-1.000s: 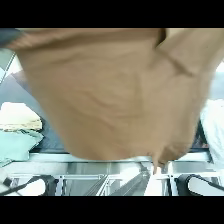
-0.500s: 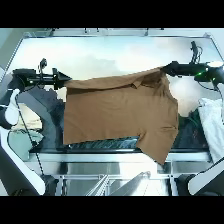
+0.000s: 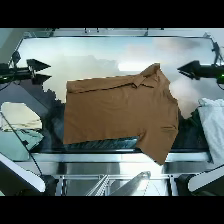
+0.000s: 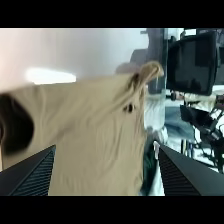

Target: Fold the shirts.

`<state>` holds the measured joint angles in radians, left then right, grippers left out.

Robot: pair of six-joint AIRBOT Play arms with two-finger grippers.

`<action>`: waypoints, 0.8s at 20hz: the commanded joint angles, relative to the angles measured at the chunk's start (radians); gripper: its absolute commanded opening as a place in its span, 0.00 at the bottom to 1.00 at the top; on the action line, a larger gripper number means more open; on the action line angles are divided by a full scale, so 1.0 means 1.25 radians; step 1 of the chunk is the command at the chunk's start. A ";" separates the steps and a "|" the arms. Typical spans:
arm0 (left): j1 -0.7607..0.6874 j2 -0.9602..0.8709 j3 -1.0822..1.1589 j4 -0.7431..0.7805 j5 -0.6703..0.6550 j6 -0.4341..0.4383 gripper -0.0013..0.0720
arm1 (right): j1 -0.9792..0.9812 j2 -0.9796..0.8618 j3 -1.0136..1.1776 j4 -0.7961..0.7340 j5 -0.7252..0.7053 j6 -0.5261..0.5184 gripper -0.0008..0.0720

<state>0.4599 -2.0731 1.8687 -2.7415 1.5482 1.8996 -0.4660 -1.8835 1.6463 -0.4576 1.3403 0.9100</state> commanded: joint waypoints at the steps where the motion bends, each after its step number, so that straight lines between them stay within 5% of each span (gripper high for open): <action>1: 0.031 0.149 -0.246 0.122 0.083 0.025 0.99 | -0.071 0.096 -0.162 -0.103 0.205 0.026 0.47; 4: 0.012 0.283 -0.542 0.252 0.025 0.056 0.99 | -0.108 0.239 -0.415 -0.245 0.119 0.027 0.47; 8: -0.022 0.387 -0.813 0.385 -0.118 -0.002 0.99 | -0.155 0.399 -0.651 -0.244 -0.065 0.023 0.47; 10: -0.031 0.411 -0.888 0.428 -0.181 -0.057 0.96 | -0.154 0.445 -0.696 -0.227 -0.076 0.007 0.47; 12: -0.031 0.428 -0.930 0.432 -0.210 -0.069 0.76 | -0.154 0.470 -0.706 -0.202 -0.050 -0.007 0.47; 16: -0.074 0.437 -0.945 0.433 -0.211 -0.070 0.75 | -0.154 0.506 -0.706 -0.172 -0.017 -0.016 0.47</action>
<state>0.4038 -1.5410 0.7296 -2.2616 1.3499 1.8271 -0.6556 -1.2934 0.7845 -0.7010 1.3010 0.9031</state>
